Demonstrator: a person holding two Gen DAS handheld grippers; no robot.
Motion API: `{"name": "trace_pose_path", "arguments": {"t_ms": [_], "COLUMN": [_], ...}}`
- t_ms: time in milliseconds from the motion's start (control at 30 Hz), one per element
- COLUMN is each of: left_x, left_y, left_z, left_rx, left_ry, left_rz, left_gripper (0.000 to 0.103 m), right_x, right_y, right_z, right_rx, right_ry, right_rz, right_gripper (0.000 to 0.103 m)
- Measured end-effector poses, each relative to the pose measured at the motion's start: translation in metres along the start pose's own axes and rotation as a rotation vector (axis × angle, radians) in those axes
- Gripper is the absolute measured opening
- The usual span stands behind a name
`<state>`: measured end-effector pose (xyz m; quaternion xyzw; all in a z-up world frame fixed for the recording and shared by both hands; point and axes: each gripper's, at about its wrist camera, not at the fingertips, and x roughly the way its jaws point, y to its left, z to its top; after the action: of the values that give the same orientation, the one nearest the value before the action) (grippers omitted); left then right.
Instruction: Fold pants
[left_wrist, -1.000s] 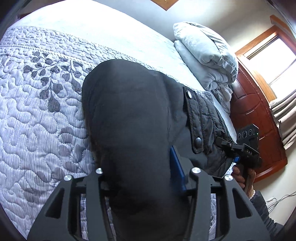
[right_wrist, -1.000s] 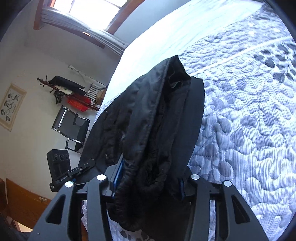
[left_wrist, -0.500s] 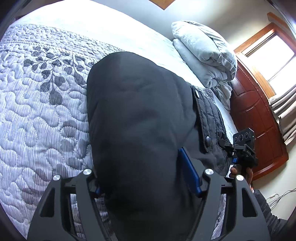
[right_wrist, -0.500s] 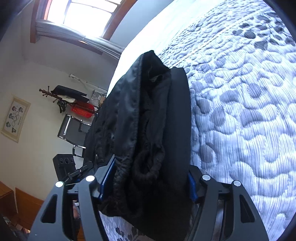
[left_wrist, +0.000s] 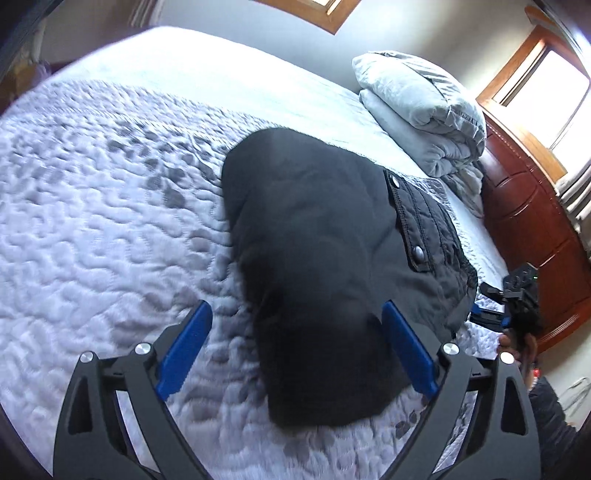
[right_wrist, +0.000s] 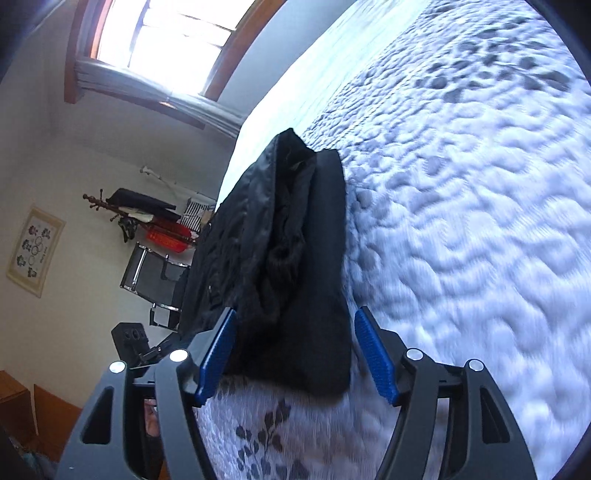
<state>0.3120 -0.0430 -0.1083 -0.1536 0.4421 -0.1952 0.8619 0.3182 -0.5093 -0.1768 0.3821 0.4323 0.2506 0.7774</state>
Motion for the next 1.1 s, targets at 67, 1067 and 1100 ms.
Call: {"name": "trace_pose_path", "arguments": {"t_ms": [67, 1067, 1100], "left_x": [-0.013, -0.104, -0.108], "left_y": [-0.007, -0.138, -0.14], "left_z": [-0.006, -0.101, -0.102], "left_rx": [0.019, 0.141, 0.139], "left_ry": [-0.014, 0.018, 0.012], "left_rz": [0.034, 0.292, 0.296], "left_gripper": [0.095, 0.098, 0.098], "right_x": [-0.015, -0.058, -0.057], "right_y": [0.004, 0.169, 0.174], "right_z": [-0.011, -0.169, -0.173], "right_rx": [-0.008, -0.315, -0.33], "right_ry": [-0.021, -0.21, -0.211], "right_rz": [-0.011, -0.731, -0.74], "right_gripper": [0.067, 0.099, 0.099]}}
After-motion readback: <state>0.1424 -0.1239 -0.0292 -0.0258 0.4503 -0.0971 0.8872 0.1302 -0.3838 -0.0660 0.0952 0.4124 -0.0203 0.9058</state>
